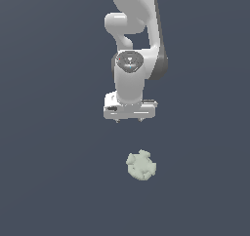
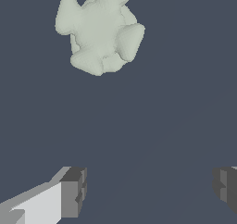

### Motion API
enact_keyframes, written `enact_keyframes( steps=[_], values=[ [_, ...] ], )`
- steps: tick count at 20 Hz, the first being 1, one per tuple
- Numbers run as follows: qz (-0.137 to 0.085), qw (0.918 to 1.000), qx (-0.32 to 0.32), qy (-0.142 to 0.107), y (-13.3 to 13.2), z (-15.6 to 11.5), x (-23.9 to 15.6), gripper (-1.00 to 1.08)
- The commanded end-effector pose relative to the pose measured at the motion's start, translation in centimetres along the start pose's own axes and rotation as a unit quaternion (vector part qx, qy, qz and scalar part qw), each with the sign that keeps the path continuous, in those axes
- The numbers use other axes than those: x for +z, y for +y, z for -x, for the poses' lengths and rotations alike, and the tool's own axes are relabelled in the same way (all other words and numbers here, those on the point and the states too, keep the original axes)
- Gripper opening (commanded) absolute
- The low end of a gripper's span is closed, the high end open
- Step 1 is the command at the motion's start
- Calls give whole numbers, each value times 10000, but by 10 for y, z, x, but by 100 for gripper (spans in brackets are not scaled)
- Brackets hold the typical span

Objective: Pick up the object and move it to a goal position.

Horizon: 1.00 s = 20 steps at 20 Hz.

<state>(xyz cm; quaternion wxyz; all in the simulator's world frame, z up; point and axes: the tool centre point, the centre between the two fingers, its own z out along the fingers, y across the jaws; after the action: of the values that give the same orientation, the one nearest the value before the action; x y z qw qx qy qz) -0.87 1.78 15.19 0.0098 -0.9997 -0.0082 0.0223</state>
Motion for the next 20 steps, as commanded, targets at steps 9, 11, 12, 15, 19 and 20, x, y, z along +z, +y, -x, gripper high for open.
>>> enact_keyframes(
  steps=[9, 11, 12, 15, 19, 20],
  values=[
    [11, 10000, -90, 5, -4, -8, 1, 100],
    [14, 9999, -143, 10, -6, -13, 2, 100],
    [16, 9998, -174, 14, -6, -16, 3, 100],
    [24, 9996, -286, 25, -9, -27, 5, 100],
    [38, 9988, -479, 45, -13, -45, 10, 100],
    [41, 9985, -535, 50, -15, -50, 11, 100]
  ],
)
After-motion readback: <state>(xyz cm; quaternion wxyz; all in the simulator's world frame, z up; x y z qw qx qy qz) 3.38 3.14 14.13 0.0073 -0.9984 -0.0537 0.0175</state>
